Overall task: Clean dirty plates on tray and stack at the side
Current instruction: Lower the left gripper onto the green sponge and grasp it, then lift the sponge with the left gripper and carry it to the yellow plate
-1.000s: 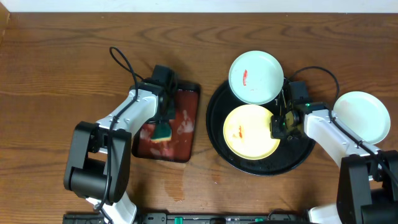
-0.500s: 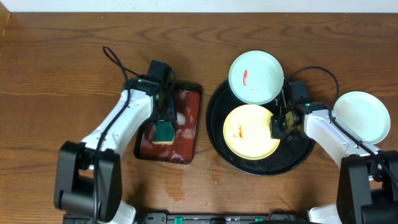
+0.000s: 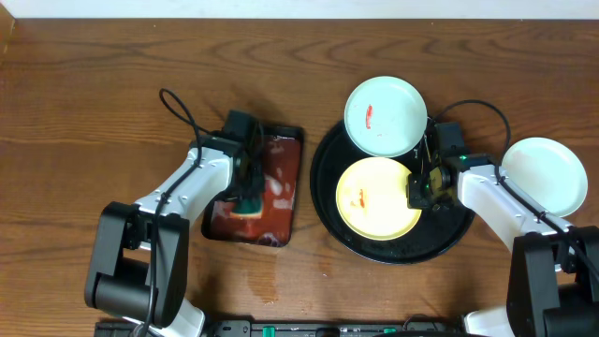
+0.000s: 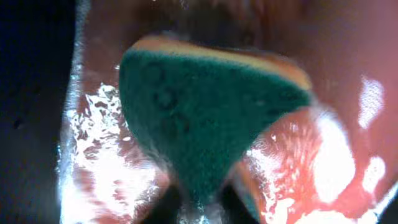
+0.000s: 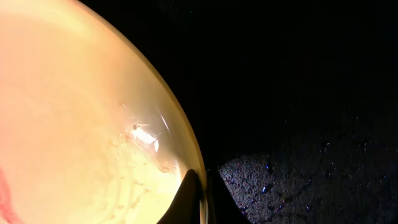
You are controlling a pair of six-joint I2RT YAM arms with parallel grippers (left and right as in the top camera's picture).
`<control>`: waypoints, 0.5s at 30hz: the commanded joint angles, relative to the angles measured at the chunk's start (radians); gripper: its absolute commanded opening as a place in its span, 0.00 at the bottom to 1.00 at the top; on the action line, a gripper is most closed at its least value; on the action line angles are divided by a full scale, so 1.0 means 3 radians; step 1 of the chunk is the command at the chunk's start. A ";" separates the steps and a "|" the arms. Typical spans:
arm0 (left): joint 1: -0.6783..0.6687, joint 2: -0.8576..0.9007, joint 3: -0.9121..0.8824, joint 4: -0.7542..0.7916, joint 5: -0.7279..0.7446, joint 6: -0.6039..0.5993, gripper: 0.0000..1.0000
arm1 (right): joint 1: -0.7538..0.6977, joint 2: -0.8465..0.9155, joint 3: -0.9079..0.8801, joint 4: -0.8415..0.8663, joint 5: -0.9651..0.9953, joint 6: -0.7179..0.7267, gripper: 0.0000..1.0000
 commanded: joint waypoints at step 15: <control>-0.0223 -0.0181 0.1198 -0.1074 0.0211 0.0020 0.08 | -0.0025 0.0039 -0.0060 0.0104 0.0014 -0.0019 0.01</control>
